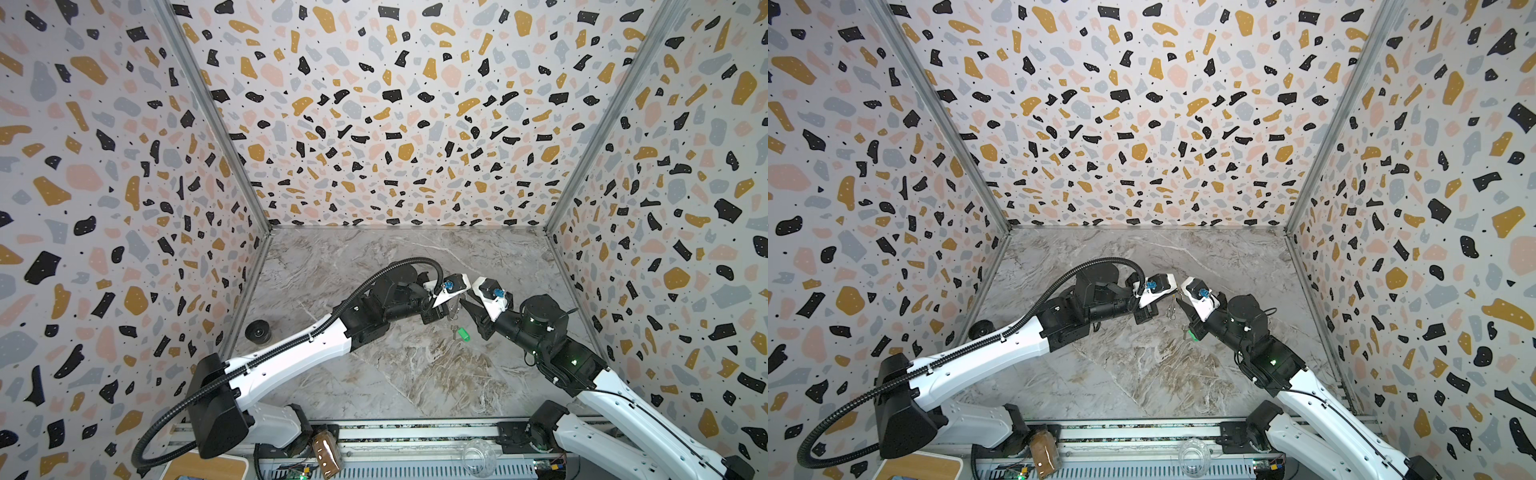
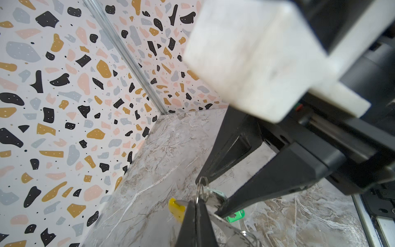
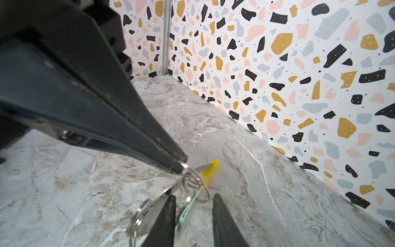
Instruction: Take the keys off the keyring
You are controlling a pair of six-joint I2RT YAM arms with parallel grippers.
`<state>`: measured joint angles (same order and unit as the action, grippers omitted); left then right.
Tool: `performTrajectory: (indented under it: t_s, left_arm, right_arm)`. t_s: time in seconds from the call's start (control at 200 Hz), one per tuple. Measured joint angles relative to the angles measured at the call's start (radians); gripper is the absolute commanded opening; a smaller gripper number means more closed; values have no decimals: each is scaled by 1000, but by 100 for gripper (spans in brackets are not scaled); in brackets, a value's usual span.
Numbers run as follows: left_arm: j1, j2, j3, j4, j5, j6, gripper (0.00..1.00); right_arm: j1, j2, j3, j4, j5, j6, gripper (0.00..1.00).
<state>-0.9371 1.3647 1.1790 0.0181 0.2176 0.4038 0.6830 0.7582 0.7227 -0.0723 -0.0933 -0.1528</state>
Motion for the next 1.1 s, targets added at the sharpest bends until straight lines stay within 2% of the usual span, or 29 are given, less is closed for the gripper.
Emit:
performTrajectory:
  t_s: [0.33,0.601,1.101]
  left_arm:
    - [5,1,0,14,-1,-24,0]
    - [35,1,-1,54,19,-78,0]
    - [64,0,-73,225,126,-198,0]
  right_arm:
    - [4,41,7,0,0,-32,10]
    - [5,42,24,-8,7,-63,3]
    - [24,74,69,-42,-23,-134,0]
